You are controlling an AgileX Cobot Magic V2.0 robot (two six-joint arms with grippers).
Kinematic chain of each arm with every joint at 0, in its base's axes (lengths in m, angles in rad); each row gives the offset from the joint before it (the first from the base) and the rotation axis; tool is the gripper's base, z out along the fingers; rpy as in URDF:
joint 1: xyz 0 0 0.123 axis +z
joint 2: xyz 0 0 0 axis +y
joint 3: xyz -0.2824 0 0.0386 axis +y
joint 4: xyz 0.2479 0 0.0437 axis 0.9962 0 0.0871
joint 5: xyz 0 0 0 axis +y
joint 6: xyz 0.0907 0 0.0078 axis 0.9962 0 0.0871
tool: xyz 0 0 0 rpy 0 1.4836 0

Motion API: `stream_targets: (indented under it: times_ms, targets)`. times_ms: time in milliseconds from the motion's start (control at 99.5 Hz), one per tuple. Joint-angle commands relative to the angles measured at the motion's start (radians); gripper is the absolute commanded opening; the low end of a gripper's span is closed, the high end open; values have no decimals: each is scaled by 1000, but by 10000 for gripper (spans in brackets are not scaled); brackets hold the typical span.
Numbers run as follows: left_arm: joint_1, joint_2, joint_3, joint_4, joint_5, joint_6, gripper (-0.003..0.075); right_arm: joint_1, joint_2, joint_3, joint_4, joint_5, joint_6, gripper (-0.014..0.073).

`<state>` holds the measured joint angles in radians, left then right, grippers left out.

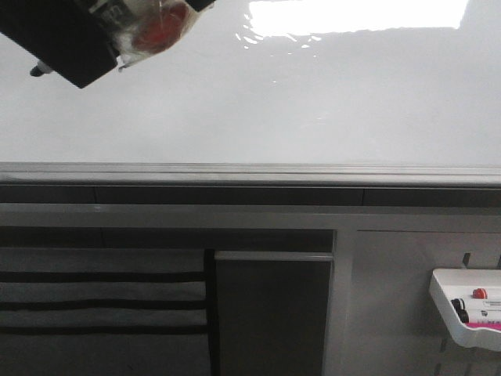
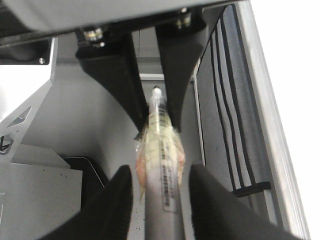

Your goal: Write number 3 on whiteboard

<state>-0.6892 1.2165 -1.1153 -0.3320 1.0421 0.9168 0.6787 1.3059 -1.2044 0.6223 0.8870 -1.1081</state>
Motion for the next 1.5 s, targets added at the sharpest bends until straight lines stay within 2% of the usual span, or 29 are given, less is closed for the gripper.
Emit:
stream_targets:
  times_ms: [0,151,342,412,563,643,774,914,1045,1166,1316,1487]
  targets:
    - [-9,-26,-33,-27,-33,2,-20,1,-22,-33,42,-40,-12,152]
    - [-9,-26,-33,-27,-33,2,-20,1,-22,-33,42,-40,-12,77]
    - [-9,-26,-33,-27,-33,2,-4,1,-22,-33,42,-32,-12,46]
    - [-9,-26,-33,-27,-38,2,73,1,-24,-33,42,-32,-12,43]
    - [-9,-26,-33,-24,-63,-11,319,1,-31,-33,42,-34,-12,43]
    - [5,-31,-33,-17,-65,-48,376,-3,-49,-33,24,-36,5,43]
    - [60,-81,-31,-15,-84,-108,378,-28,-101,-33,-49,-46,110,43]
    - [153,-172,-14,-49,-131,-147,378,-107,-170,-1,-134,-39,254,43]
    - [241,-281,90,-96,-218,-160,378,-212,-259,92,-139,-55,365,43]
    - [308,-389,223,-163,-323,-160,370,-284,-358,229,-134,-185,476,43]
    - [331,-483,348,-208,-444,-160,367,-298,-433,363,-130,-307,502,43]
    - [331,-498,373,-208,-448,-160,367,-298,-435,379,-130,-272,502,43]
